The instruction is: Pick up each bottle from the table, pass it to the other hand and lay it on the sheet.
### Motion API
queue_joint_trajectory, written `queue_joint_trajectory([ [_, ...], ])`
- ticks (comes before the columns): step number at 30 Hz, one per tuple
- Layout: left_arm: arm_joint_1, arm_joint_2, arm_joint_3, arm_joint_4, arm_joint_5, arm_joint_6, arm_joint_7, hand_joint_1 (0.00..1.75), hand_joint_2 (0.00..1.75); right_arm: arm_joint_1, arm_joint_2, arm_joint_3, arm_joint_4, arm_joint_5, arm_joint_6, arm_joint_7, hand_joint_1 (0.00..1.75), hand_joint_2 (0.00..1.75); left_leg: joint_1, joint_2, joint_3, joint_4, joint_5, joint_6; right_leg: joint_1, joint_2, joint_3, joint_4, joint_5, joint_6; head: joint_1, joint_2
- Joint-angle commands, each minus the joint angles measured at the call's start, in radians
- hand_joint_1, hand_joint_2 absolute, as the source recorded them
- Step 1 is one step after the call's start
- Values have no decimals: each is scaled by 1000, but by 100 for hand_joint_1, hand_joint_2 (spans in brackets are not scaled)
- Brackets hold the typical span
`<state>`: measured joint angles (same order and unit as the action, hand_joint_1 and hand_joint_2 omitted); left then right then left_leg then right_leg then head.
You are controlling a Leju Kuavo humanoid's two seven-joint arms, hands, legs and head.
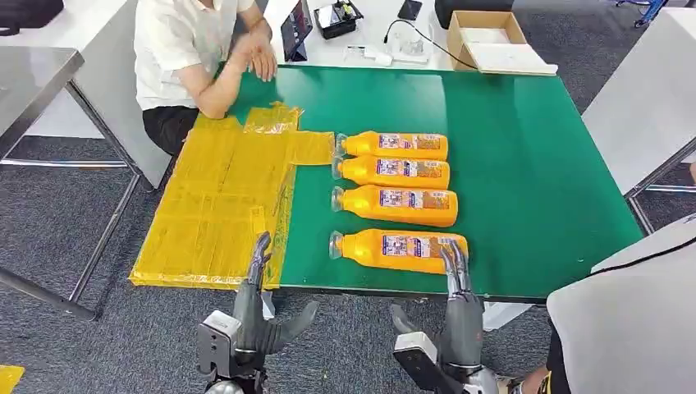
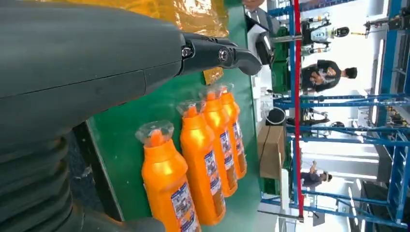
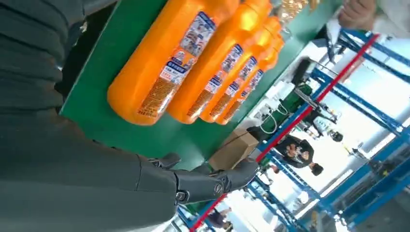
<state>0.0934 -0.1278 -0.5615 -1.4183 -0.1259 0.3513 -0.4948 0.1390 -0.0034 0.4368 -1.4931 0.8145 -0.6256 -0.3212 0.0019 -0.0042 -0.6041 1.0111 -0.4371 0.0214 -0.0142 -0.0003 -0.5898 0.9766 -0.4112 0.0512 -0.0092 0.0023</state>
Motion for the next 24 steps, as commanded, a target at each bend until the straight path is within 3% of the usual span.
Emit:
queue_joint_trajectory([
  [1,-76,-12,15,65,-4,-50,-11,0,175,-180,-84,-29,248,64,122,74,0,175,1,2,4,-1,-1,-1,1,2,4,-2,0,-1,0,0],
  [7,-78,-17,20,70,-9,-69,-16,0,175,-195,-85,-43,268,96,140,70,0,175,0,0,4,-2,1,1,0,0,5,-2,0,-1,0,0],
  [12,-103,-26,-21,128,5,-124,-17,0,175,-280,-133,-48,329,106,187,63,0,175,0,1,3,-1,1,1,0,1,4,-1,0,-1,0,0],
  [24,-146,-36,-40,148,4,-135,-27,0,175,-490,-83,37,558,134,281,94,0,175,0,3,4,-1,1,1,0,3,4,-1,1,0,0,0],
])
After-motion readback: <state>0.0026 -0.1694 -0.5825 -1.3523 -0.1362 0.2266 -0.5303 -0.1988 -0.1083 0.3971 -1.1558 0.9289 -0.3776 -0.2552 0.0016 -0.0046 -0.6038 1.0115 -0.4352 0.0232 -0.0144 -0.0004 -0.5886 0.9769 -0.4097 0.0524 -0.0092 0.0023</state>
